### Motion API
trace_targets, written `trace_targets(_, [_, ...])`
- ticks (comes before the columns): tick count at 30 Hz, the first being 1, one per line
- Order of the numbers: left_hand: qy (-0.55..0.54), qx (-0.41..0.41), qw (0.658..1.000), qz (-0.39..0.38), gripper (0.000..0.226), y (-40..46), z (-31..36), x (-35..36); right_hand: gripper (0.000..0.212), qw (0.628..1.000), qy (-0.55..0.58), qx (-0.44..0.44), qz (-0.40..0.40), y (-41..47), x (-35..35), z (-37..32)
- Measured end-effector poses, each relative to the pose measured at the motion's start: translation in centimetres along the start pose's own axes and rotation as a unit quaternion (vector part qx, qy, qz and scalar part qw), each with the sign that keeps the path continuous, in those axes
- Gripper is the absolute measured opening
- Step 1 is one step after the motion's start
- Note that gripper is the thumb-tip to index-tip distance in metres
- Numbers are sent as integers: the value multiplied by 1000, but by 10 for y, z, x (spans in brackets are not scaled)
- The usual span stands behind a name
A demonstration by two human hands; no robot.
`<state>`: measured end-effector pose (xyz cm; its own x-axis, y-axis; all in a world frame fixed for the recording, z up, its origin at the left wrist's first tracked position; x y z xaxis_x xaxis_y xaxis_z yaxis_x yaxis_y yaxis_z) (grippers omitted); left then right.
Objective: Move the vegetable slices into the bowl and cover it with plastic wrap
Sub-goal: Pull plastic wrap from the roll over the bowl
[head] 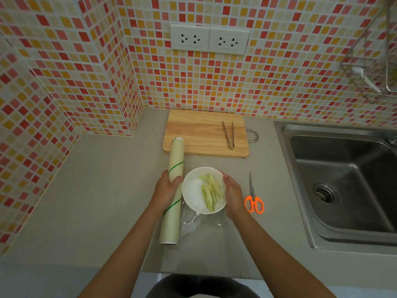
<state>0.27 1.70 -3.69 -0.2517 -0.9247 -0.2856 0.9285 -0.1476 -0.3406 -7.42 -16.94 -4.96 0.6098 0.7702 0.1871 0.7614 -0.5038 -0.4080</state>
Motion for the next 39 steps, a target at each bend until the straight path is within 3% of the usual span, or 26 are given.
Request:
trace_targets(5, [5,18,1000,23,24,-1,2,-3,30,999,-38,-19,4,1,-2,1])
trace_targets(10, [1,9,999,38,41,2,-1,-7,31,999,-43,-25,-7,3,-5,2])
trace_targets(15, [9,-1,1000,9,28,8,-4,-8,33,998,-48,-23,-19,4,-7,2])
trace_targets(39, [-81,-7,996,-18,28,14,-12,-33,32,994,-92,-42,-39,7,-14,-6])
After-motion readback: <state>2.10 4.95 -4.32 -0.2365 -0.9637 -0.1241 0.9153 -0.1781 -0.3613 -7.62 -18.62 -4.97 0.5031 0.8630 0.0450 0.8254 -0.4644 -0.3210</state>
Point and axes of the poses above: each hand's wrist, its own y-axis towards the middle knuckle, its own x-axis out of the palm, z = x × y, the point moved 2 cm from there along y, towards the middle knuckle, and after that the axes turned 2 degrees about z, right-handed, at the moved point
